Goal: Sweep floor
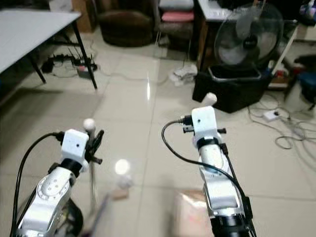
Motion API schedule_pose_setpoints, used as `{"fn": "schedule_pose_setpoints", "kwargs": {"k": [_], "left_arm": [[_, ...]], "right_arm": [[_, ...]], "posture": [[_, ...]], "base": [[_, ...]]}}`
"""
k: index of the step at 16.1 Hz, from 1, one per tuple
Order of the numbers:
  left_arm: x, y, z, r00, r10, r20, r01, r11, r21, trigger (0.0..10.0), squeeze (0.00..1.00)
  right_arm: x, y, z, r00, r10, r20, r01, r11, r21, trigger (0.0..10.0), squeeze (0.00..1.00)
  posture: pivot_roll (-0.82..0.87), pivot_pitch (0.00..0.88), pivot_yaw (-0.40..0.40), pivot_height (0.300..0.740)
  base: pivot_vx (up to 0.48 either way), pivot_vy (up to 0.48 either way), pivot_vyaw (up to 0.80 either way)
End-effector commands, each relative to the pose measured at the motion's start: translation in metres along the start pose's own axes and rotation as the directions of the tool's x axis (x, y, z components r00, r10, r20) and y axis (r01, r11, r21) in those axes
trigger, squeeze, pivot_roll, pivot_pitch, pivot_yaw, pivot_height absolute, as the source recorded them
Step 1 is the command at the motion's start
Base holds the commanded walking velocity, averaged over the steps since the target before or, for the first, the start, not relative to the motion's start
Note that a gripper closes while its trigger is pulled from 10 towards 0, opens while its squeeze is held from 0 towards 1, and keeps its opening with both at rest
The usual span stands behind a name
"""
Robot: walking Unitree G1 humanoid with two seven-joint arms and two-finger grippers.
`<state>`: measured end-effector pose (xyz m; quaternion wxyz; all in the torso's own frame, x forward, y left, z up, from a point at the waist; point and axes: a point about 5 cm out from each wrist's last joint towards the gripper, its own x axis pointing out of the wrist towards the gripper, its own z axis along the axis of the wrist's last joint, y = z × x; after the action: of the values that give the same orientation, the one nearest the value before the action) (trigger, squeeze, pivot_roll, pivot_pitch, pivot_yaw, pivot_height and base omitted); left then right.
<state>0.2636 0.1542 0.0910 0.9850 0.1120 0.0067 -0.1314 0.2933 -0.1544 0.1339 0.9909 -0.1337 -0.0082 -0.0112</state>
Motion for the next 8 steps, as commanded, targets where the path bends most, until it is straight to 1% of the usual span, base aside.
{"fn": "schedule_pose_setpoints", "kwargs": {"k": [1,8], "left_arm": [[0.0048,-0.0042,0.0101,0.999,-0.011,0.049,0.011,1.000,0.003,10.0,0.00],[0.0106,-0.0084,0.0127,0.998,-0.026,0.059,0.026,1.000,0.001,10.0,0.00]], "right_arm": [[-0.0001,-0.0101,0.0011,0.999,-0.032,0.014,0.032,0.999,-0.039,10.0,0.00],[-0.0009,-0.0127,-0.0033,0.997,-0.076,0.006,0.076,0.997,-0.018,10.0,0.00]], "posture": [[-0.12,0.000,0.043,0.740],[-0.12,0.000,0.053,0.740]], "base": [[0.352,0.000,0.00],[0.350,0.000,0.00]]}}
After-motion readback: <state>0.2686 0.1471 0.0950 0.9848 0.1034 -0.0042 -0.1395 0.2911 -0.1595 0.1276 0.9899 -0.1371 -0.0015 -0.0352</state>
